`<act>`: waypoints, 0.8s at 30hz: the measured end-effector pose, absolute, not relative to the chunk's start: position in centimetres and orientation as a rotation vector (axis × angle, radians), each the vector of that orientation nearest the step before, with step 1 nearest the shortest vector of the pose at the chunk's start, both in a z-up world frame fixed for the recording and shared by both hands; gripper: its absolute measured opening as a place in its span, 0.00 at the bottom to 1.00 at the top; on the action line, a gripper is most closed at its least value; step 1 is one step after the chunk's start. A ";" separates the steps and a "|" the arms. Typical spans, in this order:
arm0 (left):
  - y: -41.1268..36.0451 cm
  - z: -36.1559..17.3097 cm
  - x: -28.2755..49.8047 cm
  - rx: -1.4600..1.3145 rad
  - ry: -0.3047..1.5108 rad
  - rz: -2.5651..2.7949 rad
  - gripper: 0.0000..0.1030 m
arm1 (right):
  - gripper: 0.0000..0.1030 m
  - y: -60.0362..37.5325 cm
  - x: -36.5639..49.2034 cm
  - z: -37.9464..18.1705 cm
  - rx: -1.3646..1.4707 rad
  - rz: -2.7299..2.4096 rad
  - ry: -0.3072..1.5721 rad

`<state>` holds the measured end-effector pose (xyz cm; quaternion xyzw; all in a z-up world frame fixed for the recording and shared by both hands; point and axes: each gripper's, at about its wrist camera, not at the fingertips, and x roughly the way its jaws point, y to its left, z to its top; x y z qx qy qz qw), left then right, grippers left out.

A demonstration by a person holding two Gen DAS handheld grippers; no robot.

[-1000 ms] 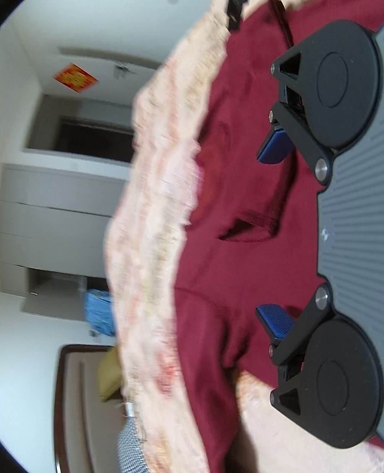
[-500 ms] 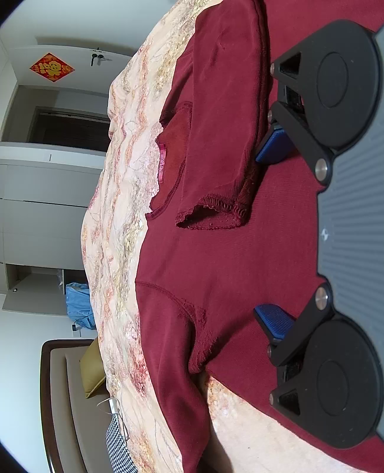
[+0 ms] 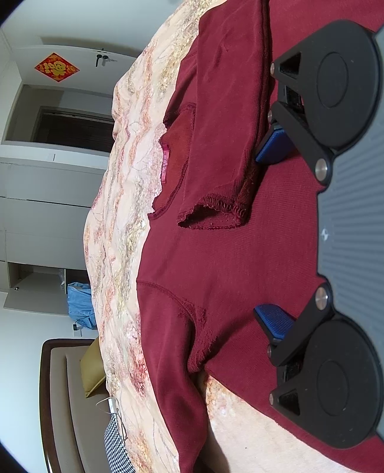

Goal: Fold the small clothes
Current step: 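Grasp the other sleeve cuff with the left gripper and lift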

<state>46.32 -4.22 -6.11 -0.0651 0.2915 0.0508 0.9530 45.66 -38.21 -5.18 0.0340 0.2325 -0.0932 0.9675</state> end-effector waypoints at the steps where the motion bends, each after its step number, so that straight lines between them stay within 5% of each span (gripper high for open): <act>1: -4.2 -6.1 46.3 -0.134 0.591 0.103 1.00 | 0.99 -38.6 45.6 -5.2 0.094 -0.178 0.467; 10: -1.8 -4.9 44.9 -0.260 0.544 0.046 1.00 | 1.00 -39.2 44.9 -5.1 0.155 -0.155 0.426; 24: 17.8 -2.9 33.9 -0.407 0.528 0.409 1.00 | 1.00 -39.4 44.7 -5.0 0.169 -0.152 0.416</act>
